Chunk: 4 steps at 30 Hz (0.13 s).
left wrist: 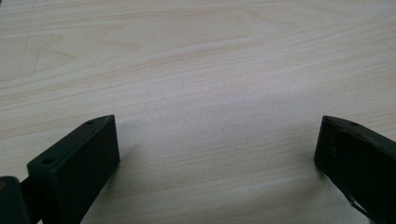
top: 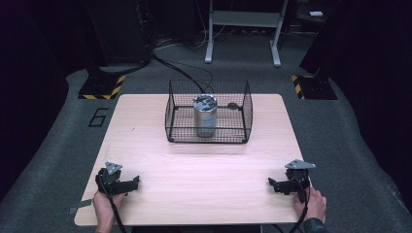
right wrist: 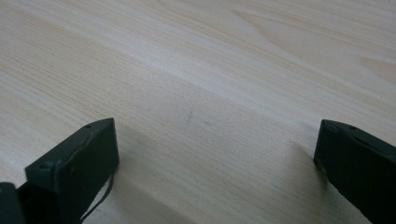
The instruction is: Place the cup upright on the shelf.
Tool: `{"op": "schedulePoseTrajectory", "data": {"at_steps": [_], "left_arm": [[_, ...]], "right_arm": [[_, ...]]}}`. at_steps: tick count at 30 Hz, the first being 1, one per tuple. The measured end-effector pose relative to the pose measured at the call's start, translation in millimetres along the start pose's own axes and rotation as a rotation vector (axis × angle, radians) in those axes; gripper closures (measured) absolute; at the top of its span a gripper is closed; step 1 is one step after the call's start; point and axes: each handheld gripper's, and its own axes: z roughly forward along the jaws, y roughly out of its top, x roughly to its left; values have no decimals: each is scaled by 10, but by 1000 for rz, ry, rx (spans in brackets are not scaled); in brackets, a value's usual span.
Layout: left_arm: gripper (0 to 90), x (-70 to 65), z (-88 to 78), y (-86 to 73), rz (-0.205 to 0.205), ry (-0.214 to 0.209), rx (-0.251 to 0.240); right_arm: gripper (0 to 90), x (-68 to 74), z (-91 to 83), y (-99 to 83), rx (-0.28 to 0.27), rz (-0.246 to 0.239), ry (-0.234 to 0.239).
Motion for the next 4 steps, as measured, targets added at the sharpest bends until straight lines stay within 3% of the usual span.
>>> {"op": "schedulePoseTrajectory", "data": {"at_steps": [4], "left_arm": [[0,34,21,20,4,-13,5]], "right_arm": [[0,0,0,0,0,0,0]]}}
